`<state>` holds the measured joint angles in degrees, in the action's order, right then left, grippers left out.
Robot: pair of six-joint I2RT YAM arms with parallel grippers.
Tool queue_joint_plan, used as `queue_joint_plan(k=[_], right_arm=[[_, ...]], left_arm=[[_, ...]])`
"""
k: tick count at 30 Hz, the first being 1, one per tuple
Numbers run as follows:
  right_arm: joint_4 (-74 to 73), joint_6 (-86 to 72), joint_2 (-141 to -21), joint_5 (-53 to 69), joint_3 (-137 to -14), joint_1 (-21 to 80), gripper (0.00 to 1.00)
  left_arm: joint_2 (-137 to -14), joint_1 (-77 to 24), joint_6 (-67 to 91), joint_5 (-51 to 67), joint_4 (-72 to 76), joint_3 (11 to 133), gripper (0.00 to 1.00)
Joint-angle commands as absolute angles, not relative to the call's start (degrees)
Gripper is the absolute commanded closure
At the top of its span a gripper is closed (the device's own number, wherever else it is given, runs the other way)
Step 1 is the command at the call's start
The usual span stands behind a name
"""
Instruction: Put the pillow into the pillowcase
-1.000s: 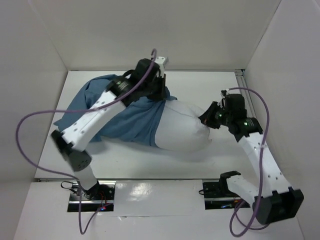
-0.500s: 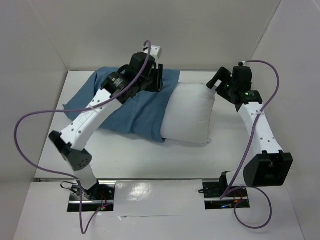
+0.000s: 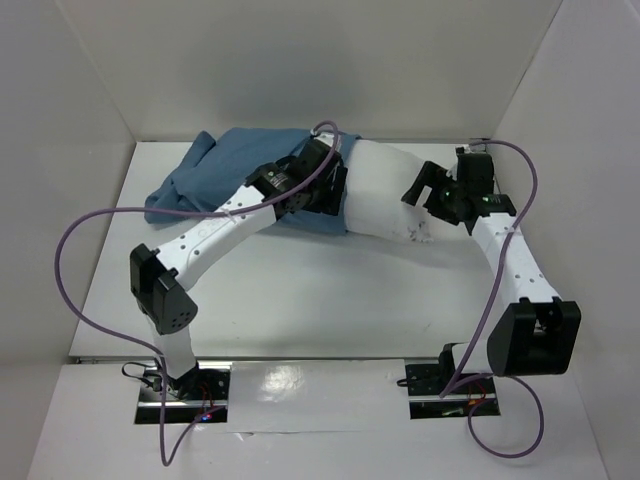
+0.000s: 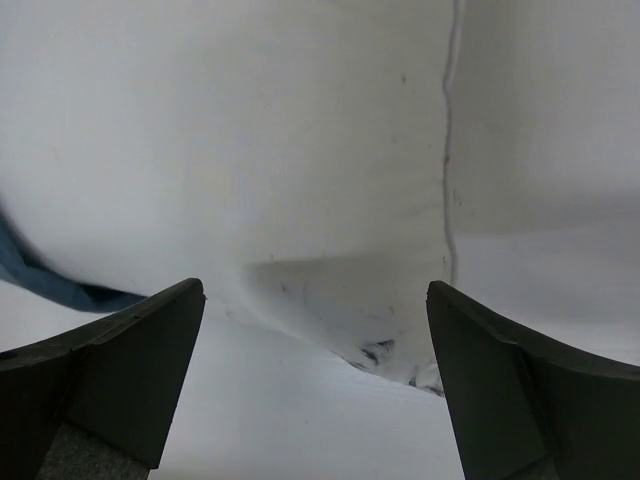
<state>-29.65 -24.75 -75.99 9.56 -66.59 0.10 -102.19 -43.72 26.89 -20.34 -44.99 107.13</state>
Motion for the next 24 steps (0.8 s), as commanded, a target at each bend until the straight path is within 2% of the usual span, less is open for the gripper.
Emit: queue_joint_plan(k=[1, 6, 18, 23, 24], right_arm=[[-26.6, -22.1, -77.2, 16.7, -65.8, -0.1, 0.01], [-27.9, -21.5, -78.0, 13.5, -67.3, -0.1, 0.01], [-28.5, -21.5, -77.9, 12.4, -67.3, -1.8, 0.01], [-27.9, -22.1, -79.5, 15.3, -67.3, -2.3, 0.01], [-27.2, -22.1, -80.2, 15.9, -67.3, -2.3, 0.01]], left_arm=[[-104.2, -43.8, 27.8, -23.1, -44.7, 111.3, 0.19], [-109.9, -43.8, 29.1, -25.8, -48.5, 119.3, 0.20], [-121.4, -43.8, 30.2, -32.8, -48.5, 127.1, 0.20], [-124.5, -42.4, 30.2, -32.2, -49.5, 130.5, 0.38], [-124.5, -42.4, 30.2, -31.6, -49.5, 130.5, 0.54]])
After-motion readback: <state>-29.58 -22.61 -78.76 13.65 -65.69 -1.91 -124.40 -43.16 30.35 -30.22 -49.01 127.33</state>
